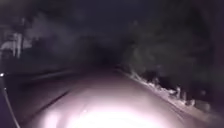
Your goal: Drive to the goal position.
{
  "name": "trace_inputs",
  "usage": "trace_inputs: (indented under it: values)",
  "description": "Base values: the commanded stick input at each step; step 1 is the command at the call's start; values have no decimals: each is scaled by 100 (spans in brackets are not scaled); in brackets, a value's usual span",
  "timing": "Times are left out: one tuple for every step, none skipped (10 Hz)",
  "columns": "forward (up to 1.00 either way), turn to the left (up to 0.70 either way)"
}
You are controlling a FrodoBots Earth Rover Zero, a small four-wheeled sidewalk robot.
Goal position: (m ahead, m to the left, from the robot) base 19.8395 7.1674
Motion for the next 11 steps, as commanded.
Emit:
trace_inputs:
  values:
    - [50,0]
    - [50,0]
    - [50,0]
    - [50,0]
    - [50,0]
    - [50,0]
    - [50,0]
    - [50,0]
    - [50,6]
    - [50,5]
    - [50,1]
